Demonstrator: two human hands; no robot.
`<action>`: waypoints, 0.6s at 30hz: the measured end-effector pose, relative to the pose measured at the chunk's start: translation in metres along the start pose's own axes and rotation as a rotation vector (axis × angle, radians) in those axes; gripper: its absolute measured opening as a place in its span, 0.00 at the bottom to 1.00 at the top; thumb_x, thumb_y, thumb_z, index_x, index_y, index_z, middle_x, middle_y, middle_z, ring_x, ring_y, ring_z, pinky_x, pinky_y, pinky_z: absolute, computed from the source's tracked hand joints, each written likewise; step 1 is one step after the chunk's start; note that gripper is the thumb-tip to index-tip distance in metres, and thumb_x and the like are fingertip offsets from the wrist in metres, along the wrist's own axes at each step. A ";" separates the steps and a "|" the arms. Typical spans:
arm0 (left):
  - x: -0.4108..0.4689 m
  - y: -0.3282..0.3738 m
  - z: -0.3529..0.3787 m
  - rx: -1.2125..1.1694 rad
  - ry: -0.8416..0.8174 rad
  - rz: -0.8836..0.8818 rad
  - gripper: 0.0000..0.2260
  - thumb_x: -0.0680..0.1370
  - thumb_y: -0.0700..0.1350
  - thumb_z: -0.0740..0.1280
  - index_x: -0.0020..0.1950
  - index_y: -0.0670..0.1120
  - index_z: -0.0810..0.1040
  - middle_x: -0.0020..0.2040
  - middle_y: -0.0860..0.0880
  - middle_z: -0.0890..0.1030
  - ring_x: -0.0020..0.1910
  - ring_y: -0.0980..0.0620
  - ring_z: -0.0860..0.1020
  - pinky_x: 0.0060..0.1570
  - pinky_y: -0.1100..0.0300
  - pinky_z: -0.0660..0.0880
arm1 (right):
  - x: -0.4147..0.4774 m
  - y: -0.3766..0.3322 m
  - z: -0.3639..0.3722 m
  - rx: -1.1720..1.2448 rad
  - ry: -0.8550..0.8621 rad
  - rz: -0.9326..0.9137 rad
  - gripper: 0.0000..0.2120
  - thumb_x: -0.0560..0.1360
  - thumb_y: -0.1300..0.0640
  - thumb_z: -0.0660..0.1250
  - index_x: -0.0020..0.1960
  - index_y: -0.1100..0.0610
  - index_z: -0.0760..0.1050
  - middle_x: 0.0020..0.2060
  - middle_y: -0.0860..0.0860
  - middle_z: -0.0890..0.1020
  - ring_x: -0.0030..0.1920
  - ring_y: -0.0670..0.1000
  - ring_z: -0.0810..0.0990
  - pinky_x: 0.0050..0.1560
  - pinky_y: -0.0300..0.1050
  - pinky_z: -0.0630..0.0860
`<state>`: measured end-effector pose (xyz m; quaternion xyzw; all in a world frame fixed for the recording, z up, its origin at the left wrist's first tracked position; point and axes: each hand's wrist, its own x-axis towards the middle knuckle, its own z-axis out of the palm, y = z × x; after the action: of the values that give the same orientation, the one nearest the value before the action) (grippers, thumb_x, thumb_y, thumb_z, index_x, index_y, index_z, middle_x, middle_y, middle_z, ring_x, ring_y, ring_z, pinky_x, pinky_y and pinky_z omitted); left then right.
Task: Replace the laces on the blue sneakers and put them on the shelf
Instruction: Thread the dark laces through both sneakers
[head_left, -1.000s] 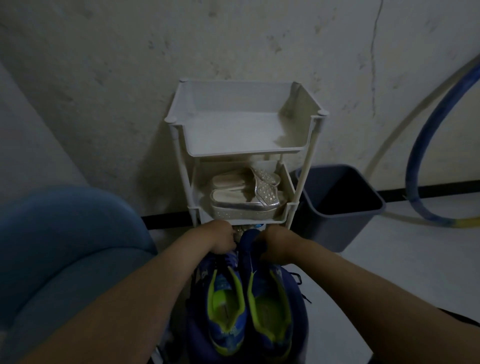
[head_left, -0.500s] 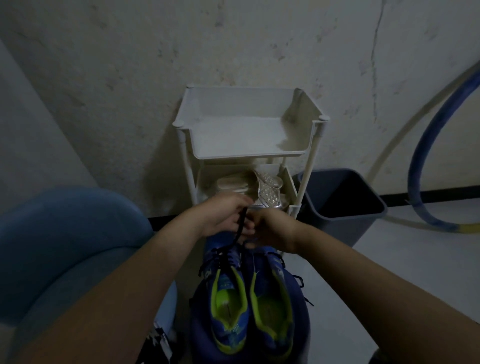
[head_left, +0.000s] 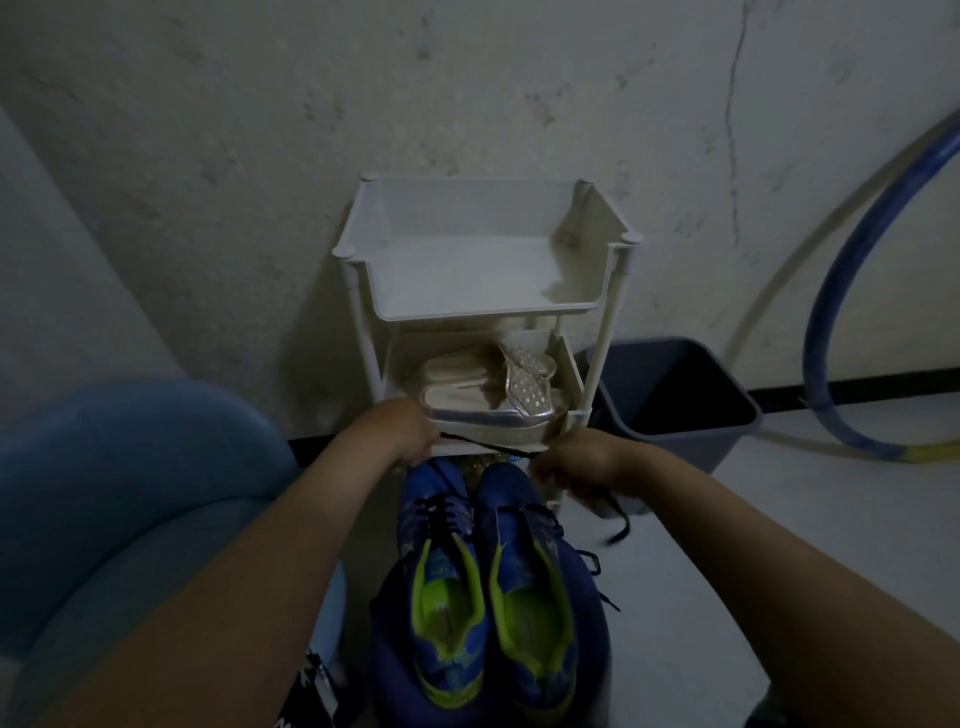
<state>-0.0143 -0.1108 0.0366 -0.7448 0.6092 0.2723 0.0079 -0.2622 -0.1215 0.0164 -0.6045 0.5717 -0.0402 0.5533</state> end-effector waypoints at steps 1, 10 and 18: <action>0.004 -0.006 -0.001 0.107 -0.027 -0.038 0.08 0.79 0.44 0.66 0.51 0.41 0.80 0.50 0.43 0.83 0.48 0.45 0.82 0.51 0.52 0.78 | -0.001 0.001 -0.002 -0.074 0.024 0.015 0.06 0.77 0.56 0.66 0.47 0.58 0.80 0.31 0.51 0.72 0.26 0.47 0.66 0.28 0.41 0.63; 0.003 0.014 0.013 0.219 -0.048 0.165 0.21 0.78 0.43 0.65 0.71 0.49 0.72 0.69 0.47 0.71 0.65 0.45 0.73 0.63 0.54 0.73 | -0.009 -0.004 0.002 -0.209 -0.066 -0.009 0.10 0.80 0.54 0.60 0.44 0.56 0.77 0.32 0.51 0.71 0.26 0.47 0.64 0.26 0.41 0.60; -0.019 0.061 0.029 -0.345 -0.169 0.400 0.09 0.78 0.41 0.63 0.52 0.52 0.80 0.41 0.51 0.80 0.44 0.50 0.79 0.44 0.56 0.74 | -0.008 -0.020 0.005 0.088 -0.090 -0.135 0.19 0.82 0.44 0.57 0.40 0.55 0.74 0.25 0.48 0.65 0.25 0.47 0.61 0.28 0.42 0.57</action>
<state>-0.0837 -0.0996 0.0396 -0.5748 0.6858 0.4294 -0.1220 -0.2491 -0.1180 0.0333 -0.6182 0.5017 -0.0752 0.6004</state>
